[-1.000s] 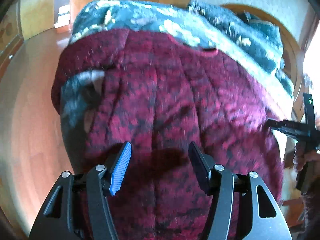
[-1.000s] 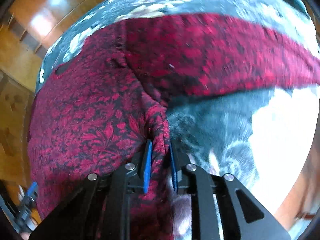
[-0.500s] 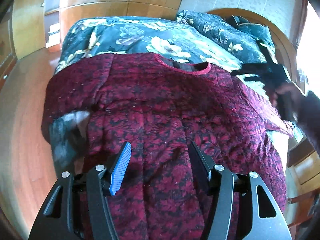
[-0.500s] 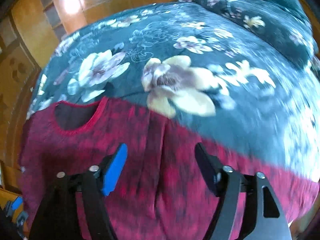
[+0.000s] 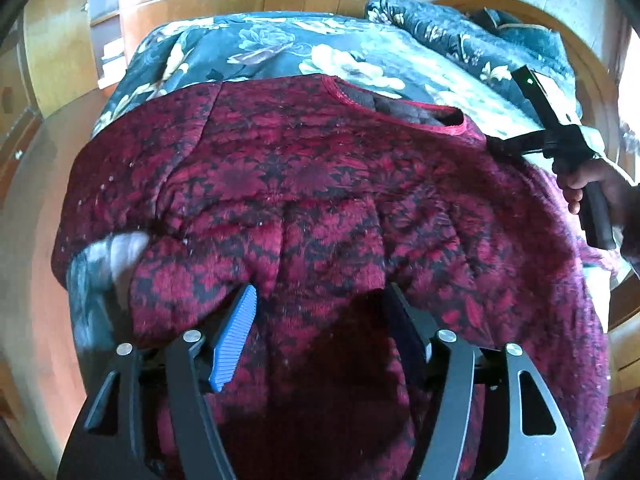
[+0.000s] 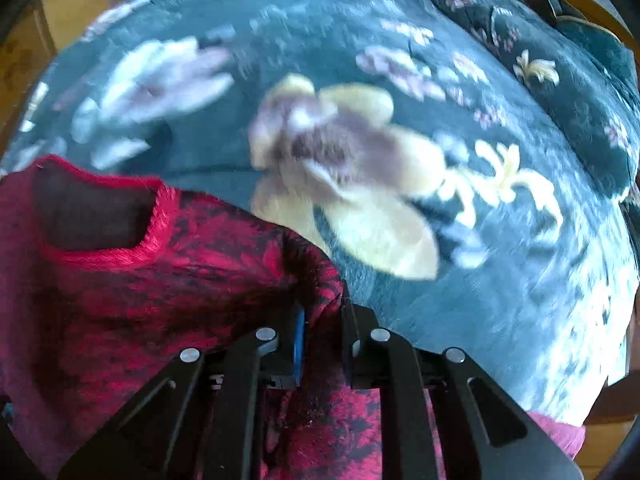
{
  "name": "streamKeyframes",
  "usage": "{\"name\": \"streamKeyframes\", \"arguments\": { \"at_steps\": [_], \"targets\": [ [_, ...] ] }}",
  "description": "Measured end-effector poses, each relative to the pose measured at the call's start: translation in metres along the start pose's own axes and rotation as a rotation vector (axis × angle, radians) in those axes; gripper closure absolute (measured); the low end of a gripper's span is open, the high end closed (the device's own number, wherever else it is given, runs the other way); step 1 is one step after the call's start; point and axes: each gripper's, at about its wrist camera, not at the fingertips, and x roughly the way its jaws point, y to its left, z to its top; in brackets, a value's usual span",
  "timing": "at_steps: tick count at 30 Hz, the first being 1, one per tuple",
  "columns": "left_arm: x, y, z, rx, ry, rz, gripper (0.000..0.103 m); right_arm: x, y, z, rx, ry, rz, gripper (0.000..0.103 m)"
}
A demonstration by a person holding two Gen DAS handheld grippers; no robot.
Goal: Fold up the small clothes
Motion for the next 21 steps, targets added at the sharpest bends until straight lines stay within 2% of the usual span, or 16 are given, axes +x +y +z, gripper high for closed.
{"name": "streamKeyframes", "arguments": {
  "at_steps": [2, 4, 5, 6, 8, 11, 13, 15, 19, 21],
  "targets": [
    [-0.009, 0.005, 0.0, -0.018, -0.003, -0.023, 0.038, 0.002, 0.003, 0.0, 0.058, -0.009, -0.034, 0.087],
    [-0.022, 0.016, -0.006, -0.062, -0.014, -0.061, 0.038, -0.004, -0.002, -0.002, 0.142, -0.026, -0.029, 0.081],
    [-0.03, 0.024, -0.009, -0.086, -0.022, -0.07, 0.038, -0.009, -0.003, -0.003, 0.168, -0.032, -0.02, 0.072],
    [-0.041, 0.038, -0.015, -0.127, -0.039, -0.083, 0.038, -0.02, -0.005, -0.006, 0.201, -0.048, -0.02, 0.053],
    [-0.059, 0.067, -0.026, -0.218, -0.065, -0.098, 0.038, -0.044, -0.003, -0.017, 0.207, -0.099, -0.02, 0.04],
    [-0.075, 0.124, -0.046, -0.376, -0.075, -0.081, 0.038, -0.081, 0.01, -0.039, 0.226, -0.172, 0.023, 0.029],
    [-0.077, 0.172, -0.064, -0.541, -0.062, -0.079, 0.038, -0.101, 0.025, -0.057, 0.234, -0.186, 0.1, 0.026],
    [-0.076, 0.219, -0.082, -0.721, -0.066, -0.133, 0.038, -0.118, 0.053, -0.078, 0.21, -0.183, 0.19, 0.024],
    [-0.068, 0.27, -0.098, -0.916, -0.095, -0.192, 0.038, -0.132, 0.112, -0.122, 0.14, -0.148, 0.321, 0.024],
    [-0.058, 0.289, -0.099, -0.991, -0.104, -0.24, 0.038, -0.133, 0.137, -0.141, 0.114, -0.142, 0.324, 0.024]
  ]
}}
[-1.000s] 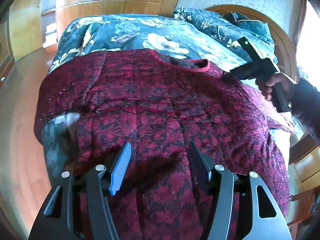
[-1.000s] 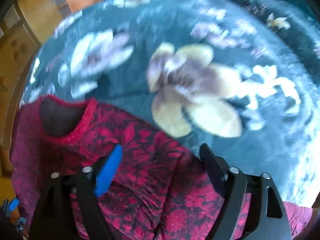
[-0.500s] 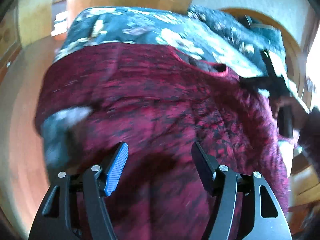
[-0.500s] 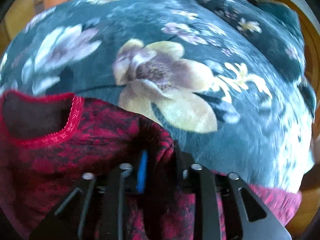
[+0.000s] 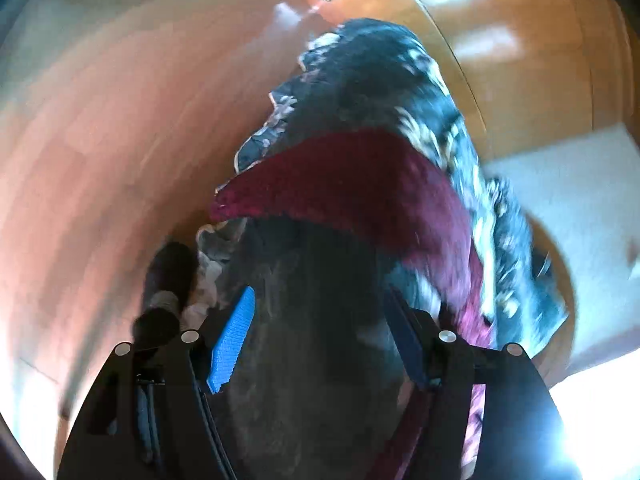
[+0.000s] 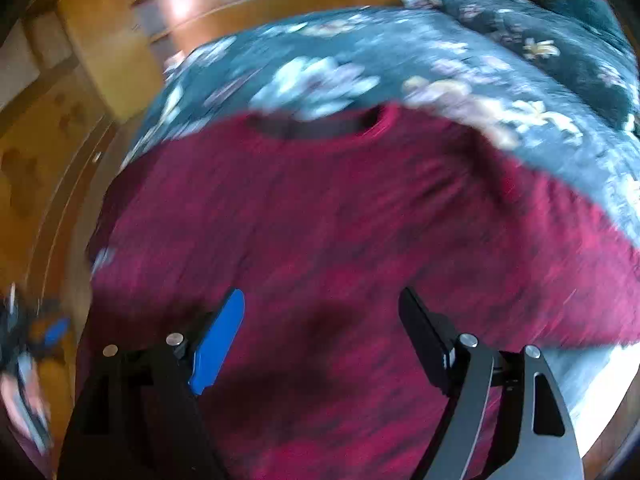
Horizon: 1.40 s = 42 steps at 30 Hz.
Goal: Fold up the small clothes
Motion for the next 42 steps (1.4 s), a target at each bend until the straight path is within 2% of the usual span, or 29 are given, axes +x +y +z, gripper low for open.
{"name": "streamKeyframes", "arguments": {
  "at_steps": [2, 4, 6, 8, 9, 11, 12, 13, 14, 15, 16, 18, 20, 21, 23, 26, 28, 30, 32, 34, 35, 36, 37, 39, 42],
  "targets": [
    [0.011, 0.009, 0.012, -0.074, 0.016, -0.033, 0.035, 0.009, 0.017, -0.018, -0.01, 0.021, 0.005, 0.023],
    [0.023, 0.018, 0.022, -0.158, 0.03, -0.106, 0.025, 0.009, 0.029, -0.024, -0.042, -0.024, -0.071, 0.022],
    [0.042, 0.019, 0.032, -0.23, 0.029, -0.14, 0.019, 0.013, 0.024, -0.023, -0.017, -0.012, -0.077, 0.017],
    [0.061, 0.025, 0.037, -0.312, 0.05, -0.177, 0.018, 0.019, 0.017, -0.022, 0.011, -0.004, -0.071, 0.013],
    [0.075, 0.031, 0.039, -0.391, 0.06, -0.192, 0.018, 0.021, 0.016, -0.022, 0.014, -0.003, -0.068, 0.012],
    [0.088, 0.039, 0.041, -0.464, 0.056, -0.223, 0.02, 0.023, 0.017, -0.022, 0.009, -0.007, -0.08, 0.011],
    [0.095, 0.04, 0.042, -0.494, 0.054, -0.24, 0.036, 0.023, 0.018, -0.022, 0.005, -0.009, -0.087, 0.01],
    [0.099, 0.039, 0.044, -0.508, 0.055, -0.238, 0.06, 0.023, 0.019, -0.022, 0.004, -0.011, -0.092, 0.01],
    [0.102, 0.039, 0.046, -0.515, 0.048, -0.234, 0.069, 0.023, 0.019, -0.022, 0.002, -0.014, -0.096, 0.01],
    [0.101, 0.038, 0.05, -0.512, 0.026, -0.221, 0.086, 0.024, 0.02, -0.023, 0.001, -0.016, -0.098, 0.01],
    [0.097, 0.036, 0.053, -0.5, 0.001, -0.202, 0.09, 0.024, 0.019, -0.021, 0.002, -0.018, -0.096, 0.01],
    [0.08, 0.03, 0.061, -0.441, -0.065, -0.163, 0.092, 0.024, 0.018, -0.023, 0.007, -0.02, -0.093, 0.01],
    [0.069, 0.019, 0.067, -0.316, -0.107, -0.049, 0.092, 0.025, 0.018, -0.025, 0.013, -0.026, -0.086, 0.01],
    [0.071, 0.01, 0.07, -0.229, -0.102, 0.037, 0.092, 0.025, 0.017, -0.025, 0.017, -0.026, -0.082, 0.01],
    [0.079, -0.009, 0.071, -0.108, -0.067, 0.151, 0.092, 0.026, 0.015, -0.025, 0.022, -0.027, -0.072, 0.01],
    [0.073, -0.034, 0.069, -0.012, -0.078, 0.263, 0.091, 0.026, 0.012, -0.025, 0.028, -0.027, -0.058, 0.009],
    [0.061, -0.04, 0.068, -0.005, -0.091, 0.274, 0.076, 0.025, 0.011, -0.025, 0.03, -0.028, -0.054, 0.009],
    [0.044, -0.053, 0.061, 0.042, -0.117, 0.285, 0.069, 0.024, 0.009, -0.025, 0.034, -0.029, -0.045, 0.009],
    [0.027, -0.07, 0.05, 0.121, -0.141, 0.275, 0.069, 0.022, 0.006, -0.024, 0.045, -0.025, -0.023, 0.009],
    [0.007, -0.096, 0.03, 0.236, -0.141, 0.226, 0.068, 0.018, 0.001, -0.023, 0.064, -0.02, 0.007, 0.009],
    [0.002, -0.111, 0.017, 0.288, -0.138, 0.209, 0.065, 0.011, -0.005, -0.022, 0.089, -0.026, 0.036, 0.01],
    [-0.002, -0.12, 0.008, 0.328, -0.135, 0.198, 0.054, 0.004, -0.012, -0.022, 0.126, -0.038, 0.069, 0.014],
    [-0.007, -0.132, -0.005, 0.378, -0.132, 0.181, 0.048, -0.004, -0.023, -0.022, 0.174, -0.052, 0.103, 0.016],
    [-0.016, -0.154, -0.035, 0.472, -0.117, 0.118, 0.045, -0.025, -0.061, -0.026, 0.319, -0.101, 0.159, 0.022],
    [-0.015, -0.18, -0.076, 0.58, -0.07, 0.073, 0.044, -0.057, -0.136, -0.042, 0.555, -0.185, 0.185, 0.033]
  ]
}}
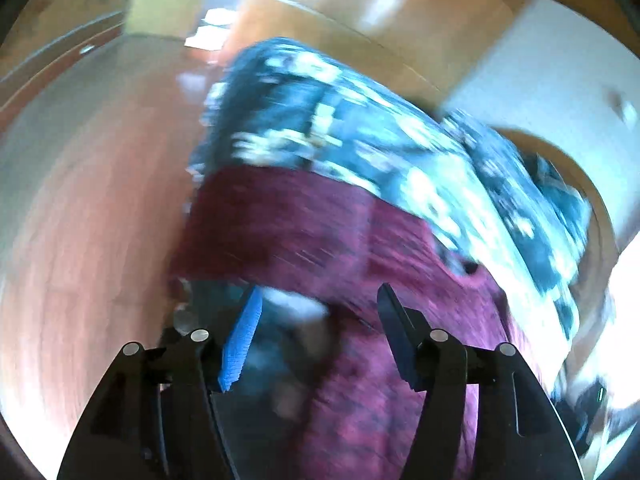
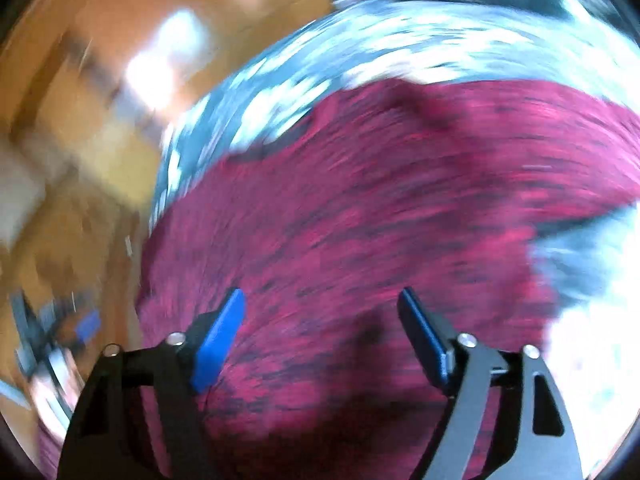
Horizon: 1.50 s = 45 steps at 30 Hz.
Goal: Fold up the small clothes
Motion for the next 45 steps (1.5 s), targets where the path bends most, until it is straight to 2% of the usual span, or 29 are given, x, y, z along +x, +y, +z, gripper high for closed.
{"name": "streamKeyframes", "arguments": {
  "at_steps": [1, 5, 8, 11, 16, 17, 18, 19, 20, 24, 28, 31, 34, 38, 43, 44, 45],
  "targets": [
    [0.001, -0.014, -0.009, 0.037, 0.018, -0.021, 0.044, -0.012, -0.018, 0.008, 0.063, -0.029, 0.001, 0.034],
    [0.016, -0.055, -0.041, 0.127, 0.108, -0.07, 0.044, -0.071, -0.131, 0.037, 0.375, -0.187, -0.044, 0.038],
    [0.032, -0.083, -0.069, 0.186, 0.196, -0.093, 0.044, -0.096, -0.203, 0.05, 0.572, -0.267, -0.05, 0.04],
    [0.039, -0.101, -0.084, 0.219, 0.238, -0.097, 0.044, -0.104, -0.253, 0.064, 0.694, -0.311, -0.05, 0.044],
    [0.045, -0.116, -0.093, 0.253, 0.255, -0.087, 0.044, -0.095, -0.297, 0.087, 0.798, -0.316, -0.061, 0.056],
    [0.046, -0.117, -0.094, 0.255, 0.257, -0.08, 0.044, -0.093, -0.302, 0.094, 0.798, -0.307, -0.084, 0.063],
    [0.047, -0.117, -0.094, 0.256, 0.257, -0.078, 0.044, -0.092, -0.304, 0.098, 0.787, -0.299, -0.107, 0.076],
    [0.048, -0.118, -0.094, 0.258, 0.256, -0.076, 0.044, -0.091, -0.301, 0.104, 0.768, -0.292, -0.129, 0.082],
    [0.049, -0.118, -0.093, 0.259, 0.254, -0.076, 0.044, -0.092, -0.293, 0.112, 0.722, -0.289, -0.152, 0.089],
    [0.049, -0.117, -0.087, 0.232, 0.251, -0.093, 0.044, -0.114, -0.238, 0.137, 0.474, -0.342, -0.195, 0.092],
    [0.051, -0.111, -0.078, 0.185, 0.256, -0.123, 0.044, -0.124, -0.15, 0.154, 0.209, -0.368, -0.166, 0.093],
    [0.049, -0.106, -0.073, 0.16, 0.247, -0.144, 0.044, -0.108, -0.078, 0.153, 0.04, -0.335, -0.127, 0.093],
    [0.047, -0.101, -0.069, 0.144, 0.243, -0.159, 0.044, -0.066, -0.006, 0.139, -0.109, -0.252, -0.085, 0.093],
    [0.048, -0.092, -0.061, 0.113, 0.24, -0.18, 0.044, -0.006, 0.067, 0.105, -0.24, -0.126, -0.042, 0.094],
    [0.054, -0.084, -0.049, 0.06, 0.245, -0.219, 0.044, 0.064, 0.127, 0.051, -0.378, 0.034, -0.024, 0.094],
    [0.056, -0.083, -0.048, 0.057, 0.244, -0.219, 0.044, 0.077, 0.139, 0.036, -0.421, 0.074, -0.012, 0.09],
    [0.059, -0.083, -0.045, 0.052, 0.245, -0.221, 0.043, 0.082, 0.141, 0.032, -0.436, 0.093, 0.002, 0.081]
  ]
}}
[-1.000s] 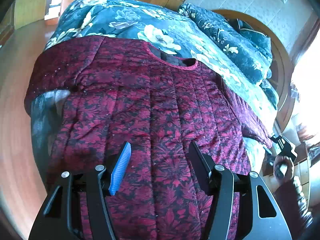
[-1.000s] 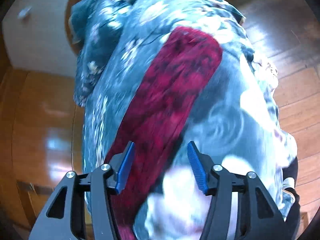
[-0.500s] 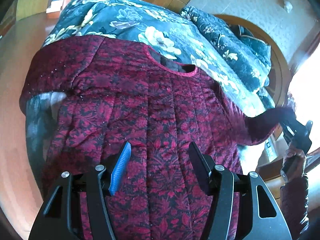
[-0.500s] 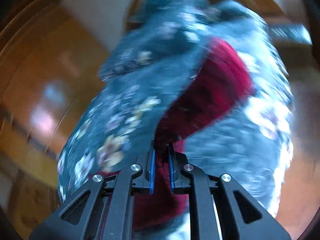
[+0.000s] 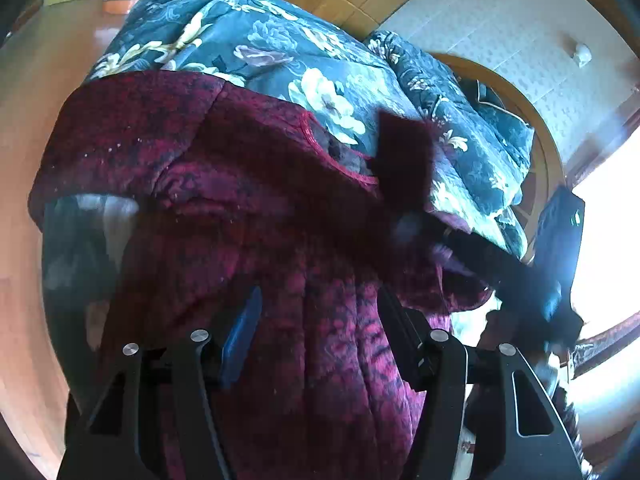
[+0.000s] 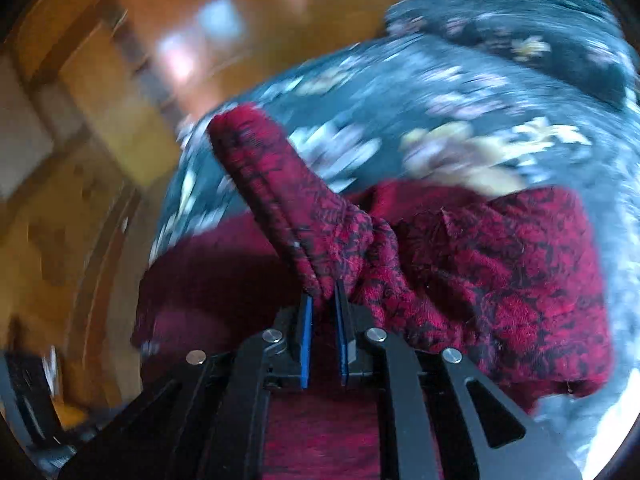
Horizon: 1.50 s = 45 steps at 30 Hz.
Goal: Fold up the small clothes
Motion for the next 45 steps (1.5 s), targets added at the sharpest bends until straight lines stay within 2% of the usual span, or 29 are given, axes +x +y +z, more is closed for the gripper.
{"name": "streamKeyframes", "arguments": {
  "at_steps": [1, 2, 3, 5, 8, 13, 17, 18, 19, 20, 21, 22, 25, 27, 28, 30, 32, 35, 36, 38, 41, 45],
  "targets": [
    [0.001, 0.001, 0.002, -0.003, 0.001, -0.005, 0.038, 0.002, 0.007, -0.007, -0.014, 0.011, 0.027, 0.076],
    [0.003, 0.002, 0.005, -0.009, 0.0, -0.01, 0.037, -0.002, 0.009, -0.014, -0.02, 0.003, 0.036, 0.065],
    [0.006, 0.003, 0.008, -0.014, -0.001, -0.014, 0.036, -0.008, 0.009, -0.02, -0.026, -0.008, 0.038, 0.059],
    [0.013, 0.006, 0.015, -0.019, 0.001, -0.014, 0.036, -0.026, -0.002, -0.031, -0.014, -0.027, 0.031, 0.052],
    [0.027, 0.011, 0.025, -0.043, 0.005, 0.0, 0.036, -0.056, -0.035, -0.054, 0.044, -0.044, -0.011, 0.049],
    [0.056, 0.013, 0.046, -0.073, 0.018, 0.017, 0.036, -0.103, -0.106, -0.087, 0.187, -0.064, -0.141, 0.047],
    [0.081, 0.01, 0.058, -0.09, 0.049, 0.031, 0.037, -0.111, -0.146, -0.106, 0.299, -0.06, -0.2, 0.048],
    [0.088, 0.008, 0.061, -0.098, 0.058, 0.028, 0.047, -0.109, -0.15, -0.107, 0.312, -0.059, -0.202, 0.049],
    [0.093, 0.007, 0.063, -0.099, 0.064, 0.033, 0.064, -0.105, -0.154, -0.107, 0.324, -0.057, -0.206, 0.05],
    [0.097, 0.006, 0.066, -0.098, 0.07, 0.039, 0.07, -0.106, -0.157, -0.106, 0.335, -0.059, -0.208, 0.052],
    [0.099, 0.002, 0.069, -0.087, 0.066, 0.039, 0.087, -0.103, -0.16, -0.104, 0.343, -0.064, -0.208, 0.053],
    [0.098, -0.001, 0.072, -0.072, 0.06, 0.034, 0.091, -0.1, -0.161, -0.101, 0.344, -0.067, -0.205, 0.054],
    [0.073, -0.013, 0.085, -0.042, -0.029, 0.01, 0.093, -0.089, -0.162, -0.085, 0.339, -0.085, -0.211, 0.06],
    [0.047, -0.017, 0.092, -0.028, -0.101, -0.003, 0.093, -0.085, -0.161, -0.075, 0.34, -0.101, -0.199, 0.076],
    [0.037, -0.017, 0.093, -0.018, -0.126, -0.001, 0.093, -0.084, -0.16, -0.074, 0.336, -0.102, -0.199, 0.077],
    [0.029, -0.017, 0.094, 0.032, -0.134, 0.051, 0.093, -0.079, -0.152, -0.073, 0.295, -0.096, -0.194, 0.078],
    [0.04, -0.016, 0.088, 0.095, -0.099, 0.147, 0.093, -0.07, -0.147, -0.077, 0.253, -0.059, -0.219, 0.078],
    [0.055, -0.008, 0.076, 0.116, -0.063, 0.225, 0.093, -0.069, -0.142, -0.08, 0.204, -0.009, -0.22, 0.074],
    [0.056, -0.005, 0.073, 0.118, -0.062, 0.232, 0.093, -0.075, -0.14, -0.08, 0.183, 0.007, -0.207, 0.07],
    [0.055, 0.0, 0.069, 0.111, -0.065, 0.223, 0.093, -0.088, -0.135, -0.081, 0.149, 0.016, -0.174, 0.07],
    [0.048, 0.002, 0.066, 0.112, -0.088, 0.205, 0.093, -0.108, -0.121, -0.07, 0.104, -0.016, -0.119, 0.07],
    [0.031, -0.005, 0.065, 0.12, -0.15, 0.201, 0.093, -0.093, -0.109, -0.041, 0.11, -0.045, -0.091, 0.068]
  ]
}}
